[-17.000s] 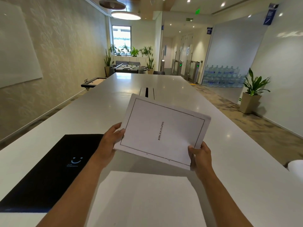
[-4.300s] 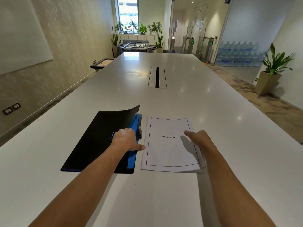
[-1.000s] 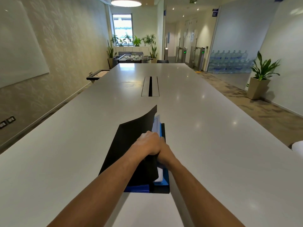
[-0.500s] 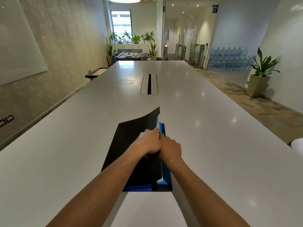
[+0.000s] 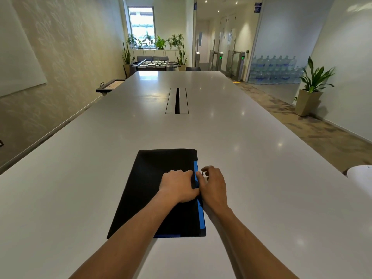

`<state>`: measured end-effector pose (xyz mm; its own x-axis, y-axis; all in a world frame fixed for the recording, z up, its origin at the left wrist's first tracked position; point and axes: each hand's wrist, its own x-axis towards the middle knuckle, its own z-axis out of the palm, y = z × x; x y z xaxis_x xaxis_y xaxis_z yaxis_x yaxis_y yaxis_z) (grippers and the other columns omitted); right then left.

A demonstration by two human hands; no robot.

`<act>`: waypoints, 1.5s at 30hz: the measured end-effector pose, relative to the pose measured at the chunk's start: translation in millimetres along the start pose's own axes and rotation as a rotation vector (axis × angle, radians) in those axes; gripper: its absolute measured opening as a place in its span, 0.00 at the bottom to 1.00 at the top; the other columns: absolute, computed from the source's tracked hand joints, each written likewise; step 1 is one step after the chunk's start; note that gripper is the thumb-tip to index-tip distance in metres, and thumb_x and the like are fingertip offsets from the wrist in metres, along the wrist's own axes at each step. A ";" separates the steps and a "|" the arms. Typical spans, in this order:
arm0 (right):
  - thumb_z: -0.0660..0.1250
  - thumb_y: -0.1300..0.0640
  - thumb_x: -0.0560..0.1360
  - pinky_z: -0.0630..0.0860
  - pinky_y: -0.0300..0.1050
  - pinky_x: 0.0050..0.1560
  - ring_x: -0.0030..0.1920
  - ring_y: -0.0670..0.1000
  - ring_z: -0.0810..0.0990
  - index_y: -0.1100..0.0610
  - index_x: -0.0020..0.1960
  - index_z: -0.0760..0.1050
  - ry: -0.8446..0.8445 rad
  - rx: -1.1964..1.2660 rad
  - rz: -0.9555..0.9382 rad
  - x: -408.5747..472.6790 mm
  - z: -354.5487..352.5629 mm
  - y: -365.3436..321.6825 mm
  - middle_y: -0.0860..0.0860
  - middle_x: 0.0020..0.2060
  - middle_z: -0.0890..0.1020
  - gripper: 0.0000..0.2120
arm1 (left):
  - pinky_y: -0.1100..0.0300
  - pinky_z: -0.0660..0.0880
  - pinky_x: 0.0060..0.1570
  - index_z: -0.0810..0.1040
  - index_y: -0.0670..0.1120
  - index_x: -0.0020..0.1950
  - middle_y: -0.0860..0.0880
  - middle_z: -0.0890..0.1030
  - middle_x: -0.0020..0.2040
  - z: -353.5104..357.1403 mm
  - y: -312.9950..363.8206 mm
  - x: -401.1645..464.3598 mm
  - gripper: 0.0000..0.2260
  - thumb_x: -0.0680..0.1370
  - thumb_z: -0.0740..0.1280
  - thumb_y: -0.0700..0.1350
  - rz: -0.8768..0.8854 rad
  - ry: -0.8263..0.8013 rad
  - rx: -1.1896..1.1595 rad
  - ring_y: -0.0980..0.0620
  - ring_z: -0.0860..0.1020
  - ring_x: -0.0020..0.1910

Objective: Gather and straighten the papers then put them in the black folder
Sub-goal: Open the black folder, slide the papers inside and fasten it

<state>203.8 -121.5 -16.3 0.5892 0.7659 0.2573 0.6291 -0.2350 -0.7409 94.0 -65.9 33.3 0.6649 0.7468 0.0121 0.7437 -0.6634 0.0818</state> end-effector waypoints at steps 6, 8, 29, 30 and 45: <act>0.64 0.46 0.77 0.66 0.35 0.57 0.59 0.48 0.75 0.53 0.65 0.72 -0.065 -0.010 -0.122 -6.1 0.7 1.1 0.50 0.59 0.78 0.19 | 0.57 0.71 0.53 0.78 0.54 0.56 0.56 0.80 0.48 38.4 -33.2 -8.2 0.18 0.74 0.62 0.64 0.115 0.251 -0.235 0.58 0.73 0.47; 0.64 0.48 0.78 0.65 0.31 0.55 0.58 0.47 0.77 0.54 0.64 0.74 -0.087 -0.041 -0.170 -7.8 -0.7 -1.0 0.50 0.58 0.80 0.17 | 0.55 0.71 0.59 0.77 0.53 0.60 0.55 0.81 0.52 44.4 -40.7 -8.1 0.17 0.76 0.65 0.58 0.119 0.304 -0.330 0.58 0.74 0.53; 0.54 0.49 0.81 0.67 0.49 0.67 0.64 0.51 0.75 0.51 0.64 0.76 -0.226 -0.461 -0.329 -8.3 6.6 -2.8 0.51 0.62 0.79 0.18 | 0.56 0.69 0.59 0.78 0.52 0.59 0.53 0.79 0.58 52.9 -39.5 -4.4 0.13 0.80 0.59 0.53 0.232 0.348 -0.189 0.55 0.74 0.57; 0.54 0.48 0.81 0.67 0.49 0.67 0.65 0.51 0.75 0.50 0.63 0.76 -0.238 -0.470 -0.322 -7.5 7.1 -3.3 0.51 0.63 0.79 0.18 | 0.55 0.69 0.59 0.78 0.53 0.60 0.53 0.78 0.58 52.5 -40.5 -4.0 0.13 0.80 0.58 0.53 0.238 0.334 -0.180 0.55 0.73 0.57; 0.61 0.44 0.76 0.75 0.43 0.51 0.53 0.50 0.76 0.53 0.63 0.72 -0.151 -0.361 -0.005 -36.4 -4.8 -24.2 0.51 0.54 0.77 0.19 | 0.50 0.69 0.65 0.76 0.53 0.63 0.53 0.77 0.62 38.3 -51.2 -24.5 0.14 0.77 0.65 0.51 -0.074 0.411 -0.358 0.56 0.72 0.62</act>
<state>169.5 -146.5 -4.8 0.5215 0.8405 0.1466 0.7855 -0.4059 -0.4672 42.3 -52.0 -9.3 0.4763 0.7948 0.3761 0.6699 -0.6051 0.4303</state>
